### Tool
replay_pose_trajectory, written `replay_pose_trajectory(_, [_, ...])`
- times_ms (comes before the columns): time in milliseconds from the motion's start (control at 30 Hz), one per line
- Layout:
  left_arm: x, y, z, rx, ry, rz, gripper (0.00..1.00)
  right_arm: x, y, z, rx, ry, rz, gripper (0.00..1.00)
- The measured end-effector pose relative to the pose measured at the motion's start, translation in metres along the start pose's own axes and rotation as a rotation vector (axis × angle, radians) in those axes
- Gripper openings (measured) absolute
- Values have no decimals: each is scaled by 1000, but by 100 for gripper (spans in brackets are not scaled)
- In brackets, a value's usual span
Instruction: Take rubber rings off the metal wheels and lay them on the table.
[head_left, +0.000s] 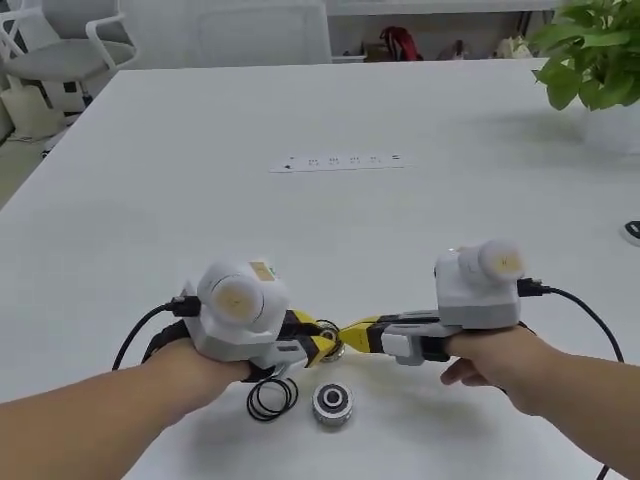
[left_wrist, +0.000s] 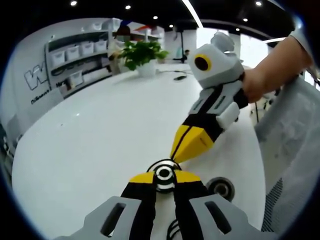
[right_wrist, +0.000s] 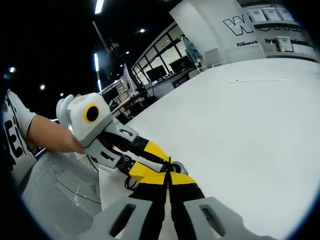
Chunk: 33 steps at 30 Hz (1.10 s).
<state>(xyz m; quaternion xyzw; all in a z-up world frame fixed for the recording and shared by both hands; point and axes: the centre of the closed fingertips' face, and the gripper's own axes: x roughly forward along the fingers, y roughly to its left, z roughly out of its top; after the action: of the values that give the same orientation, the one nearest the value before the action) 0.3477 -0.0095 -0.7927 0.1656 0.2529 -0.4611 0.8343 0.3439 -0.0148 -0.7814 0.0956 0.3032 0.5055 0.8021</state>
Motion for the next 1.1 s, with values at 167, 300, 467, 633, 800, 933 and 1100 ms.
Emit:
replay_pose_trajectory(167, [-1,-1,0,-15,-2,-16,14,0,2,1,-1,-4,6,0])
replay_pose_trajectory(300, [-3,-4,1,5,-11,-26,17,0,1,0,2,-3,8,0])
replay_pose_trajectory(467, [-6,-10,5,11,-27,-52,24,0,1,1,5,-7,7,0])
replay_pose_trajectory(633, [-13,-13,10,25,-51,-72,29,-1,1,4,10,-17,10,0])
replay_pose_trajectory(800, [-24,-13,17,24,-85,-70,31,-2,1,8,15,-31,9,0])
replay_pose_trajectory(933, [-33,-12,23,30,-113,-62,34,-3,2,9,16,-32,10,0])
replay_pose_trajectory(1100, [-44,-14,24,35,-132,-67,38,-4,6,11,16,-36,19,0])
